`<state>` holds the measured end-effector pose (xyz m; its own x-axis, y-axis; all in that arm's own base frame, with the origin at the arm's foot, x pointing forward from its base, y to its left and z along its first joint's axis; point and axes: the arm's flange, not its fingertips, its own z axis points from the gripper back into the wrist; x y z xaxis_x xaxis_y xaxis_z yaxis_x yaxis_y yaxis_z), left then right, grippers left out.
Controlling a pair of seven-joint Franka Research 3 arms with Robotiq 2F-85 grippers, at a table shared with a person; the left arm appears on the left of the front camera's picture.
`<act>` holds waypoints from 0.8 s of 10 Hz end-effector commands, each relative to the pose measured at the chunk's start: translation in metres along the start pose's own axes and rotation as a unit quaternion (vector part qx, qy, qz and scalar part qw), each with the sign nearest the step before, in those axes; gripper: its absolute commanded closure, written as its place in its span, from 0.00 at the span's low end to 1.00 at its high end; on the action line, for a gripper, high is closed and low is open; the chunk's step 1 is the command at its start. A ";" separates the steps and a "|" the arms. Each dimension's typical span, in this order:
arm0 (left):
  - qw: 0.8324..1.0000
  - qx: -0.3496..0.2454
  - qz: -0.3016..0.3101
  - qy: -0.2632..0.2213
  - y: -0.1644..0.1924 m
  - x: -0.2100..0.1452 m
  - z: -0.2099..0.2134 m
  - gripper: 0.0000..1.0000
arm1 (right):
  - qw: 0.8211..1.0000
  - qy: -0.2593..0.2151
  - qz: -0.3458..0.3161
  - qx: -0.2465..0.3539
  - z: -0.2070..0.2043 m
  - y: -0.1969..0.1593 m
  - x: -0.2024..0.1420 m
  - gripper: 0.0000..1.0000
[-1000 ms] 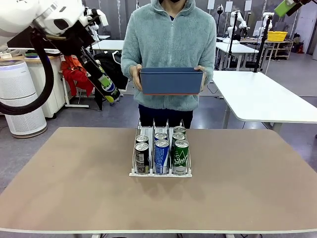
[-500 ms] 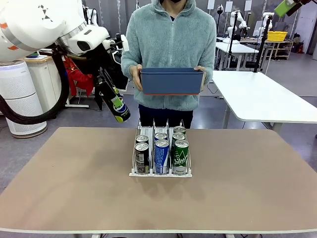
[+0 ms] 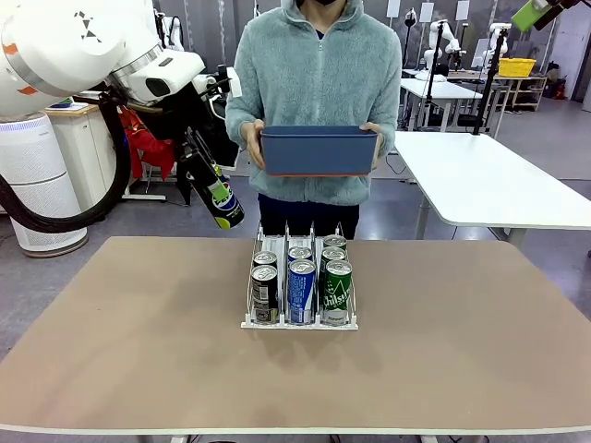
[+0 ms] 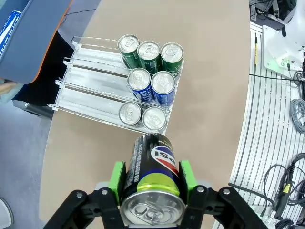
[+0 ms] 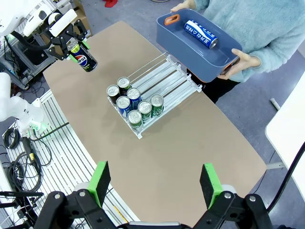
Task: Fill the beverage cans into the dispenser.
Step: Place the picked Pepsi coke in the line of the Automatic Can Dispenser with the same cans.
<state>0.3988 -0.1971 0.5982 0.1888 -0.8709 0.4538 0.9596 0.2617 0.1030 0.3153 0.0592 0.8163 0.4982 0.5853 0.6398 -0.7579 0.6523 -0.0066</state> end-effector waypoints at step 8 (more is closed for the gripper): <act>0.992 0.055 0.086 0.068 -0.065 0.059 -0.075 0.42 | 1.000 0.001 0.003 0.005 -0.002 0.002 -0.003 0.00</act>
<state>0.3670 -0.2896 0.5573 0.3632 -0.8617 0.3544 0.8945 0.4289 0.1260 0.3153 0.0593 0.8163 0.4981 0.5854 0.6397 -0.7579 0.6523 -0.0067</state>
